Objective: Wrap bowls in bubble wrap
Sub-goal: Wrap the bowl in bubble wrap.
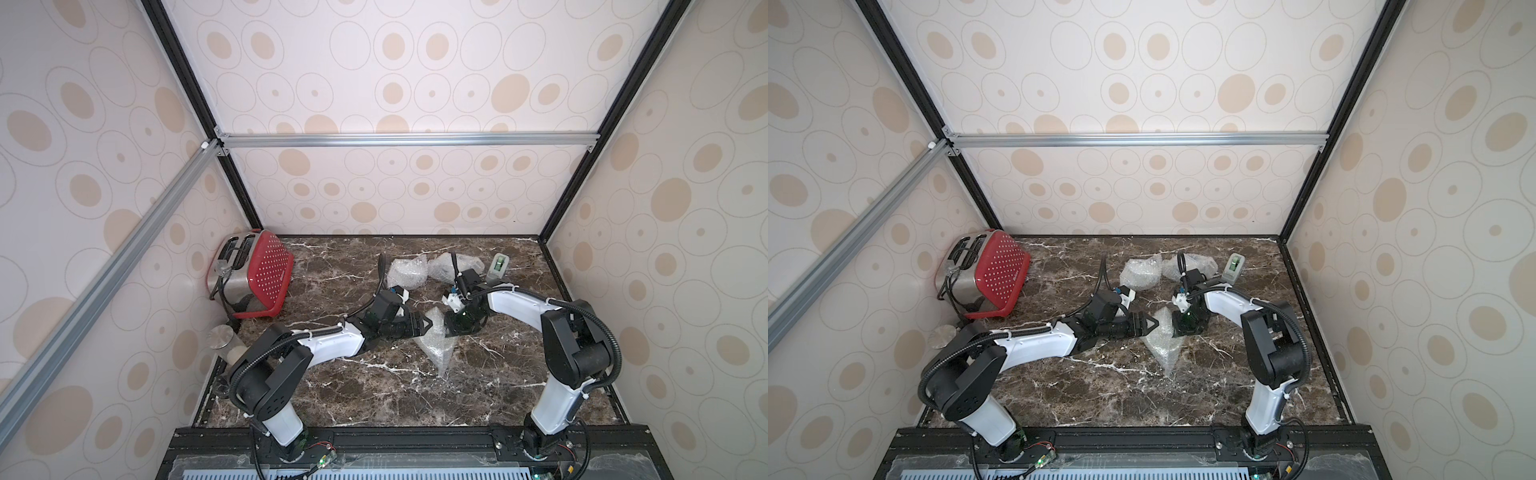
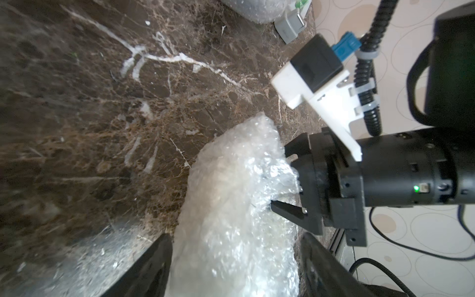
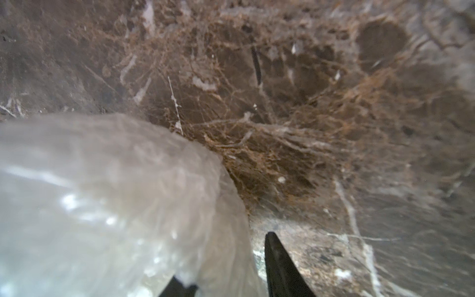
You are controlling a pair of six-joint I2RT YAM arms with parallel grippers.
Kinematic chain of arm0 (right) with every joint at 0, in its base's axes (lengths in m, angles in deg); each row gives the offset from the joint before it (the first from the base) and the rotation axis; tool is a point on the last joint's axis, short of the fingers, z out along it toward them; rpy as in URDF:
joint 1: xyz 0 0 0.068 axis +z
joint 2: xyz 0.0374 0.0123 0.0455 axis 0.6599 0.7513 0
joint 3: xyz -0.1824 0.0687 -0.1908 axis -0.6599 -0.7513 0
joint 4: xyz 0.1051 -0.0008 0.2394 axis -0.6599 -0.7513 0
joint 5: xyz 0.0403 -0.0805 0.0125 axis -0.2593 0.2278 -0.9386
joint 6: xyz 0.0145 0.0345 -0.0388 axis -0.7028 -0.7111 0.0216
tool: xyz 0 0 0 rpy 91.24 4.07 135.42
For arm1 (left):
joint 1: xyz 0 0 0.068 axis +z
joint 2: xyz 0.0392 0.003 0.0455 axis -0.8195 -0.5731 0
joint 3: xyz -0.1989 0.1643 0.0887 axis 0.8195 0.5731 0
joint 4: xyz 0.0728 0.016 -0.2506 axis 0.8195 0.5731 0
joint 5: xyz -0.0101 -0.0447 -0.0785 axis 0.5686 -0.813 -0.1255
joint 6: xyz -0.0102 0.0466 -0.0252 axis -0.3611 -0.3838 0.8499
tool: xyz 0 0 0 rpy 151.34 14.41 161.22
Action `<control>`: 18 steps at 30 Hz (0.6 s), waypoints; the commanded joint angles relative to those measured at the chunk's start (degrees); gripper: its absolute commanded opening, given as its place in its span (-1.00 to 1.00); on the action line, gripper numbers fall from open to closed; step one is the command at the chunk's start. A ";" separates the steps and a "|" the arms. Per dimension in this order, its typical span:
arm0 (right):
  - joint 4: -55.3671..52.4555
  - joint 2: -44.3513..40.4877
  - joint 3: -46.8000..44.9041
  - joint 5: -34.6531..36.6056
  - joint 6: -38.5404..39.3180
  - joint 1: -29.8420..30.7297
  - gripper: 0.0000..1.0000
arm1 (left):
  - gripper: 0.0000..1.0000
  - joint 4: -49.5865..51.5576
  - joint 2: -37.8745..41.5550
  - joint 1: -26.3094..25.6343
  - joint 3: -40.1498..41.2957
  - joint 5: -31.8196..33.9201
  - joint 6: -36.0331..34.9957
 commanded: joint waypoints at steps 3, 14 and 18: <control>-0.88 -1.07 -0.99 1.32 -0.66 0.02 -0.23 | 0.45 3.69 9.07 0.31 6.45 5.43 0.04; -0.92 -1.41 -0.98 1.27 -1.01 0.09 -0.23 | 0.44 -7.77 4.83 -0.83 10.20 3.10 8.85; -1.22 -1.82 -0.97 1.30 -0.81 0.02 -0.23 | 0.32 -16.46 -1.92 -1.68 9.90 1.31 12.24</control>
